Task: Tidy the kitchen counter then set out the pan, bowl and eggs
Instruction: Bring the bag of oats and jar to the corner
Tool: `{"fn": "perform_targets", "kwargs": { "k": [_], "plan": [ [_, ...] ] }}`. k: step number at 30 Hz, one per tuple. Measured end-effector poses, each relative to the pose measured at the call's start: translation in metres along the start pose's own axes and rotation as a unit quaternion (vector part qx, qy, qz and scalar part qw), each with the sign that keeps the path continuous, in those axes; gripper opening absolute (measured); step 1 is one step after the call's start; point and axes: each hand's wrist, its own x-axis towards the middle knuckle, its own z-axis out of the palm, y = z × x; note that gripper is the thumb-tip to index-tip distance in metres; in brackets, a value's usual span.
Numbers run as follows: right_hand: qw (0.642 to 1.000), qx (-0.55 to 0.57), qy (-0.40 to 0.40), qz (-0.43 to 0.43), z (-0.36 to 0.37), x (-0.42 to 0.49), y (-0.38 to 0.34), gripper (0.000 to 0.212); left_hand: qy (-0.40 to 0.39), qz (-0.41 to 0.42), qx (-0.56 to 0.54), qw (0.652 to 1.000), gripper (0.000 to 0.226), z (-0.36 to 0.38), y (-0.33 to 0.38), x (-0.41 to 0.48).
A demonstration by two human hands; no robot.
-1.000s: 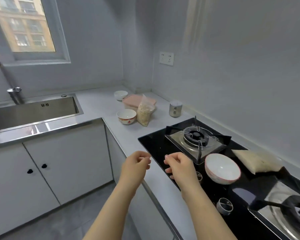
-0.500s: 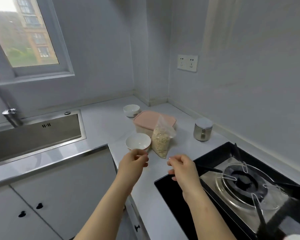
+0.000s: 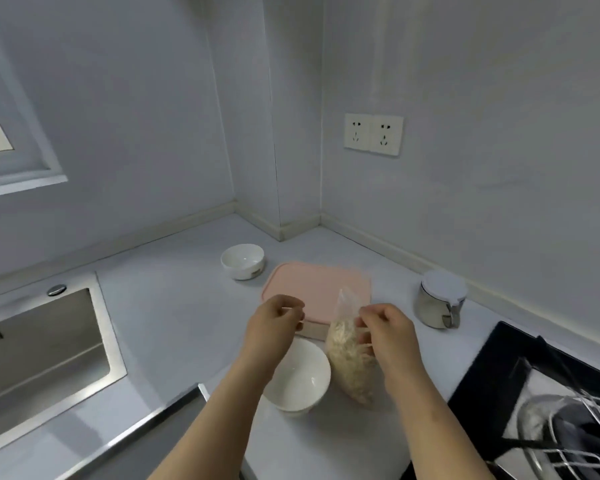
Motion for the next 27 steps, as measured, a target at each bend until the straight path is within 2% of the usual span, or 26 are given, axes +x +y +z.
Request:
{"fn": "perform_targets", "kwargs": {
  "k": [3,10,15,18,20,22,23,27],
  "plan": [
    [0.998,0.005,0.058,0.001,0.007,0.019,-0.008,0.014,-0.042,0.014,0.006,0.999,0.019,0.002,0.007,0.039],
    [0.979,0.006,0.202,0.013,-0.037,0.049,0.002,0.017,-0.144,0.054,0.048,0.987,0.017,0.056,0.015,0.085],
    [0.966,-0.004,0.256,0.035,-0.065,0.071,0.023,0.016,-0.155,0.129,0.149,0.968,0.017,0.088,0.022,0.100],
    [0.960,-0.027,0.271,0.060,-0.075,0.091,0.035,0.009,-0.169,0.148,0.176,0.958,0.024,0.104,0.020,0.106],
    [0.959,-0.039,0.269,0.084,-0.077,0.103,0.040,0.036,-0.177,0.147,0.192,0.954,0.024,0.114,0.015,0.107],
    [0.960,-0.044,0.260,0.098,-0.078,0.110,0.045,0.049,-0.173,0.138,0.206,0.953,0.025,0.119,0.008,0.108],
    [0.961,-0.045,0.252,0.100,-0.079,0.113,0.047,0.048,-0.169,0.128,0.211,0.954,0.026,0.122,0.006,0.110],
    [0.968,-0.032,0.224,0.112,-0.082,0.120,0.056,0.017,-0.163,0.104,0.221,0.956,0.023,0.125,-0.004,0.114]
  ]
}}
